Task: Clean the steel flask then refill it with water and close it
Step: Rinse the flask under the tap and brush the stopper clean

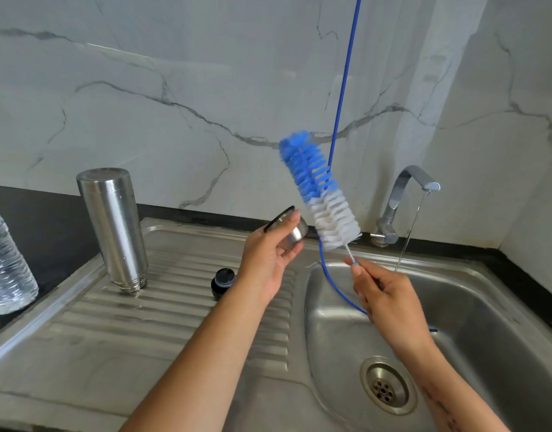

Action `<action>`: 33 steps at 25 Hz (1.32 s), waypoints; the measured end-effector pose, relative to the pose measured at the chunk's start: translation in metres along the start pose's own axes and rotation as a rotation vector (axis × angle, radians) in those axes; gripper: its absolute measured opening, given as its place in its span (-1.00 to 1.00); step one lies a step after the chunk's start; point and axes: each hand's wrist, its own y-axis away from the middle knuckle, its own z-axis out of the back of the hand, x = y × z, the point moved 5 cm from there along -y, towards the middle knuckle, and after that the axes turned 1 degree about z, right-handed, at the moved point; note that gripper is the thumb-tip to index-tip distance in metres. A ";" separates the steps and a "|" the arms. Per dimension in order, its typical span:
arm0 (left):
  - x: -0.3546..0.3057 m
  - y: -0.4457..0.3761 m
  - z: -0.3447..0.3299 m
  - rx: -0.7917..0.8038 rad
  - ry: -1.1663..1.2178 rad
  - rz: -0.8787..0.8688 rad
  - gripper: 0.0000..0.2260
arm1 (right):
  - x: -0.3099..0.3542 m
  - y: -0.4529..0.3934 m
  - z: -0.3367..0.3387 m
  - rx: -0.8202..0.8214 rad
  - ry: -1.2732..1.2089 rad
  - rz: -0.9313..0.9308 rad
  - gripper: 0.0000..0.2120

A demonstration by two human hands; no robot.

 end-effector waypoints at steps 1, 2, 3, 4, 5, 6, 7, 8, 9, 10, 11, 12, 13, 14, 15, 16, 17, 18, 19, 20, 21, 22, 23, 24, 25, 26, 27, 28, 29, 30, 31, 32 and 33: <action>0.004 0.002 -0.003 0.035 0.008 0.001 -0.63 | 0.004 0.002 -0.004 0.027 0.036 0.007 -0.79; 0.009 0.005 -0.009 0.083 0.010 0.016 -0.64 | 0.009 0.003 -0.009 0.041 0.060 0.021 -0.80; 0.014 0.009 -0.015 0.127 -0.017 0.027 -0.68 | 0.014 0.002 -0.013 0.036 0.065 0.034 -0.80; 0.017 0.014 -0.021 0.161 -0.053 0.023 -0.75 | 0.018 0.002 -0.015 0.022 0.063 0.038 -0.79; 0.016 0.015 -0.024 0.171 -0.082 0.000 -0.82 | 0.018 0.001 -0.014 0.020 0.064 0.035 -0.79; 0.012 0.012 -0.023 0.149 -0.085 -0.031 -0.87 | 0.017 0.000 -0.013 0.039 0.070 0.033 -0.79; 0.005 0.008 -0.018 0.097 -0.051 -0.058 -0.91 | 0.014 0.000 -0.012 0.081 0.092 0.033 -0.79; -0.003 0.002 -0.010 0.038 0.008 -0.078 -0.92 | 0.010 0.002 -0.011 0.131 0.119 0.029 -0.79; -0.006 -0.003 -0.003 -0.002 0.059 -0.086 -0.90 | 0.007 0.003 -0.011 0.169 0.136 0.024 -0.79; -0.005 -0.004 -0.001 -0.007 0.077 -0.072 -0.89 | 0.006 0.003 -0.011 0.174 0.131 0.020 -0.79; 0.001 0.000 -0.005 0.019 0.049 -0.044 -0.89 | 0.007 0.000 -0.012 0.150 0.116 0.020 -0.80; 0.010 0.007 -0.013 0.068 -0.007 -0.009 -0.89 | 0.008 -0.004 -0.011 0.107 0.109 0.026 -0.79; 0.017 0.011 -0.020 0.107 -0.054 0.014 -0.89 | 0.009 -0.007 -0.011 0.072 0.114 0.029 -0.75; 0.017 0.012 -0.024 0.109 -0.062 0.012 -0.89 | 0.009 -0.009 -0.011 0.064 0.117 0.029 -0.74; 0.012 0.010 -0.021 0.081 -0.035 -0.009 -0.90 | 0.008 -0.008 -0.012 0.090 0.113 0.023 -0.76; 0.005 0.005 -0.014 0.041 0.030 -0.031 -0.90 | 0.004 -0.004 -0.013 0.142 0.093 0.012 -0.79; -0.002 0.000 -0.006 0.014 0.096 -0.050 -0.92 | 0.002 0.001 -0.015 0.198 0.067 -0.005 -0.79; -0.004 -0.003 -0.002 0.010 0.127 -0.056 -0.91 | 0.002 0.003 -0.015 0.223 0.048 -0.021 -0.80; -0.002 -0.001 -0.002 0.026 0.112 -0.049 -0.87 | 0.004 0.003 -0.015 0.206 0.037 -0.024 -0.80; 0.005 0.004 -0.006 0.060 0.081 -0.025 -0.83 | 0.009 0.000 -0.014 0.165 0.033 -0.007 -0.80; 0.013 0.009 -0.012 0.089 0.032 0.011 -0.83 | 0.015 -0.003 -0.013 0.121 0.031 0.020 -0.80; 0.018 0.012 -0.017 0.103 -0.024 0.035 -0.84 | 0.019 -0.006 -0.012 0.078 0.023 0.040 -0.79; 0.017 0.014 -0.018 0.099 -0.077 0.046 -0.81 | 0.019 -0.006 -0.010 0.041 0.001 0.042 -0.78; 0.014 0.011 -0.014 0.077 -0.126 0.048 -0.75 | 0.016 -0.005 -0.007 0.011 -0.029 0.030 -0.77; 0.009 0.007 -0.007 0.042 -0.159 0.049 -0.69 | 0.010 -0.003 -0.003 -0.008 -0.062 0.008 -0.76; 0.006 0.003 0.000 0.010 -0.164 0.058 -0.64 | 0.004 -0.001 0.000 -0.019 -0.088 -0.019 -0.77; 0.005 0.001 0.005 -0.005 -0.129 0.078 -0.62 | -0.001 0.000 0.002 -0.026 -0.102 -0.046 -0.78; 0.006 0.000 0.006 -0.004 -0.066 0.098 -0.63 | -0.005 0.000 0.004 -0.025 -0.100 -0.071 -0.78; 0.006 0.000 0.005 -0.005 0.018 0.112 -0.69 | -0.007 0.000 0.003 -0.011 -0.096 -0.092 -0.77; 0.007 -0.001 0.003 -0.008 0.089 0.118 -0.81 | -0.007 0.000 -0.001 0.019 -0.092 -0.104 -0.76; 0.008 0.001 0.001 -0.016 0.127 0.121 -0.90 | -0.007 0.001 -0.004 0.055 -0.066 -0.098 -0.75; 0.010 0.002 0.000 -0.016 0.133 0.125 -0.92 | -0.006 0.002 -0.008 0.081 -0.018 -0.072 -0.72; 0.014 0.005 -0.003 -0.003 0.115 0.132 -0.91 | -0.003 0.003 -0.011 0.089 0.038 -0.036 -0.71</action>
